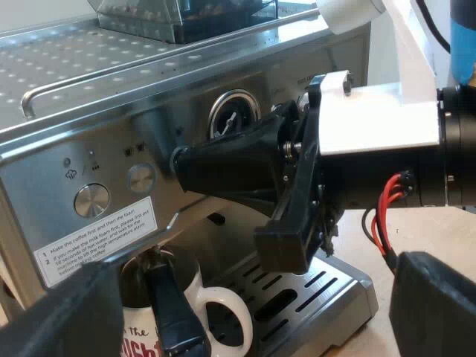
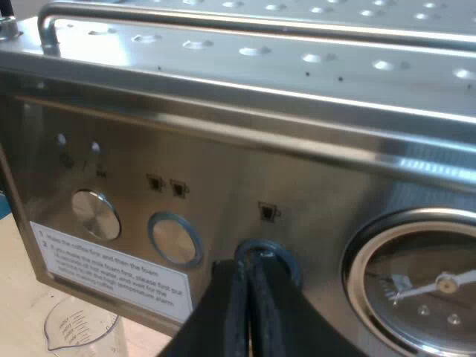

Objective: Place mug into machine

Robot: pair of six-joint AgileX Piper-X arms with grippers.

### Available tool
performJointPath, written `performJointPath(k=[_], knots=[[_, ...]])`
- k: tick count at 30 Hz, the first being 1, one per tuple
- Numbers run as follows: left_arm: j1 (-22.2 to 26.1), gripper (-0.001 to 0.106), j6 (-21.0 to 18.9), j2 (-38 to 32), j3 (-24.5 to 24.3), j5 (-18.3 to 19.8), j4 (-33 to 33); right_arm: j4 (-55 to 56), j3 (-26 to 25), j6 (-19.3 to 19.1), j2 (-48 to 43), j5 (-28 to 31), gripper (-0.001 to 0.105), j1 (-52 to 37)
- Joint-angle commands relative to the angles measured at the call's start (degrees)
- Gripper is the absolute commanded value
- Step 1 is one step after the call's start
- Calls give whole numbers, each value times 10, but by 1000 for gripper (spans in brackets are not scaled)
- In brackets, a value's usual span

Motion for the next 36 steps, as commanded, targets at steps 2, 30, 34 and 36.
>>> performJointPath(k=[2,30,34,36], knots=[[-3,89,-2,-1,-3,2,-11,-8,-6,-8,2,9,0,-7],[-3,89,-2,-1,-3,2,-11,-5,-6,-8,2,59,0,63],[-3,89,-2,-1,-3,2,-11,-4,-6,-9,2,117,0,84],[-3,89,-2,-1,-3,2,-11,-4,-6,-13,1,177,0,98]])
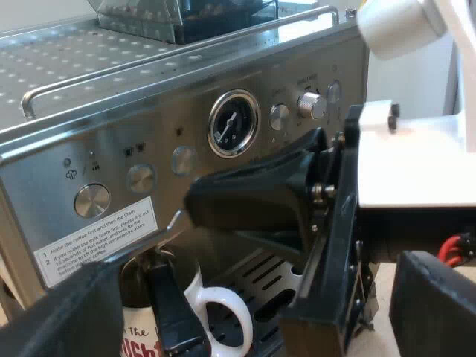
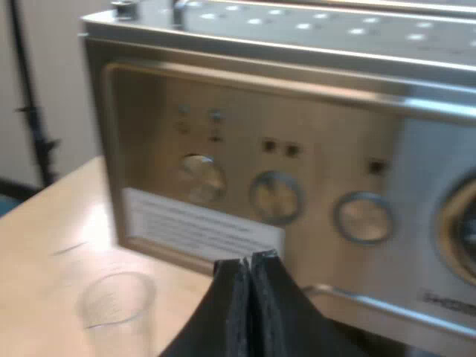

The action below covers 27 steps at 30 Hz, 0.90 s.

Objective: Place mug into machine

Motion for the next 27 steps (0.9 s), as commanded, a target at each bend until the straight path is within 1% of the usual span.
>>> performJointPath(k=[1,2,4,5,6,8,11,14,16,18,19,20,21,22,23,24,25,27], knots=[[-3,89,-2,-1,-3,2,-11,-4,-6,-10,-2,57,0,10],[-3,89,-2,-1,-3,2,-11,3,-6,-19,-7,82,0,18],[-3,89,-2,-1,-3,2,-11,12,-6,-59,-16,108,0,28],[-3,89,-2,-1,-3,2,-11,18,-6,-92,-25,120,0,35],[-3,89,-2,-1,-3,2,-11,29,-6,-124,-34,124,0,42],[-3,89,-2,-2,-3,2,-11,52,-6,-149,-49,124,0,51],[-3,89,-2,-2,-8,2,-9,93,-6,-149,-83,124,0,64],[-3,89,-2,-2,-22,2,1,125,-6,-126,-115,121,2,69],[-3,89,-2,-2,-32,2,4,143,-6,-109,-133,108,12,69],[-3,89,-2,-2,-44,2,3,163,-6,-102,-156,100,35,69],[-3,89,-2,-2,-45,2,3,165,-6,-102,-162,98,39,69],[-3,89,-2,-2,-51,1,3,171,-6,-102,-170,98,49,69],[-3,89,-2,-2,-55,0,3,173,-6,-102,-171,98,53,69],[-3,89,-2,-2,-60,-4,3,182,-6,-102,-186,98,67,69],[-3,89,-2,-2,-64,-8,3,184,-6,-102,-189,98,69,69],[-3,89,-2,-2,-71,-20,3,193,-6,-103,-197,98,71,69],[-3,89,-2,-2,-75,-25,3,196,-6,-103,-202,98,70,69],[-3,89,-2,-2,-92,-51,5,221,-6,-103,-219,96,70,62]])
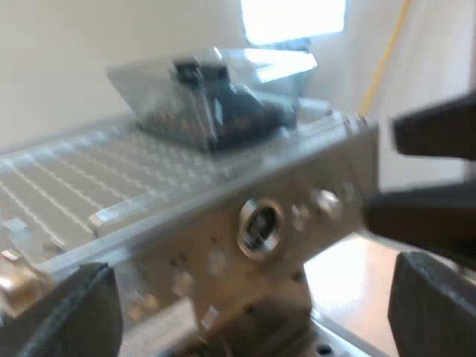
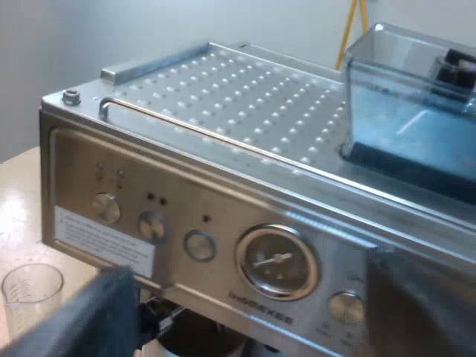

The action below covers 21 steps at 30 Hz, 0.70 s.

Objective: Place mug into machine

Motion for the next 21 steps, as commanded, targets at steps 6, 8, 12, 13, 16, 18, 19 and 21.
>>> performJointPath(k=[6,8,12,13,16,18,19,21], knots=[[-2,84,-1,-4,-57,-58,50,66,-6,13,-61,-91,70,-71],[-2,83,1,-4,-67,-51,63,84,-6,29,-79,-151,70,-106],[-2,84,3,-2,-69,-60,57,133,-6,53,-111,-209,70,-186],[-2,84,3,0,-69,-63,57,140,-6,53,-116,-212,70,-198],[16,84,3,13,-69,-70,57,191,-6,55,-142,-252,70,-267],[37,84,3,21,-69,-70,57,215,-6,60,-155,-280,70,-302],[45,84,3,23,-69,-70,57,224,-6,63,-158,-286,70,-310],[82,84,3,31,-69,-66,57,254,-6,67,-173,-310,70,-350]])
